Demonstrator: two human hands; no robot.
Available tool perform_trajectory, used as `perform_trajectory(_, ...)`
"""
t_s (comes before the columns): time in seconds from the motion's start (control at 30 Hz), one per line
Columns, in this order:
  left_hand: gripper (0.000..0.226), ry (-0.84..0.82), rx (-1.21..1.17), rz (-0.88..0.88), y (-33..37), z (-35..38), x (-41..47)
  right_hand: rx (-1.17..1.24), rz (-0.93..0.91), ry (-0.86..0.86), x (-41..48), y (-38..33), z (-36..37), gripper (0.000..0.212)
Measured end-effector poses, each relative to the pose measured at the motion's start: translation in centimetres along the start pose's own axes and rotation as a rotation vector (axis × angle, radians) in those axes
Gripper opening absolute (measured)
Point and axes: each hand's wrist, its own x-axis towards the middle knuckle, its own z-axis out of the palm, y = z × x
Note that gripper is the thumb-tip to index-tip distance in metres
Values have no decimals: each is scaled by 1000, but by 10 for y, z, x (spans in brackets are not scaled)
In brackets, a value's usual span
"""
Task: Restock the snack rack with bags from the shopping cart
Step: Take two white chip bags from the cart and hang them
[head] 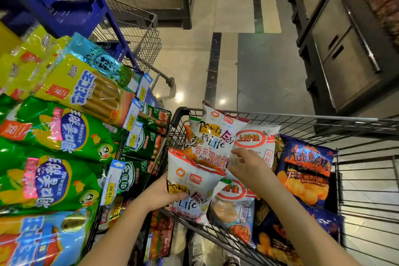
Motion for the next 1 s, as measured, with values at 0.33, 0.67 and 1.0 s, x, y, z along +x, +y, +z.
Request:
perform_trajectory(0.33,49,-8,-118,-82,-16,10,-19,23,177,-76,16,-4,18,65)
perform_trajectory(0.67,57,171,-250,-104,-11,11,-36,320,314,-43,27,-11,51,68)
perform_trajectory(1.0,60,366,-329,-84,12,-9,-38,621,370,17,45,-15,64,81)
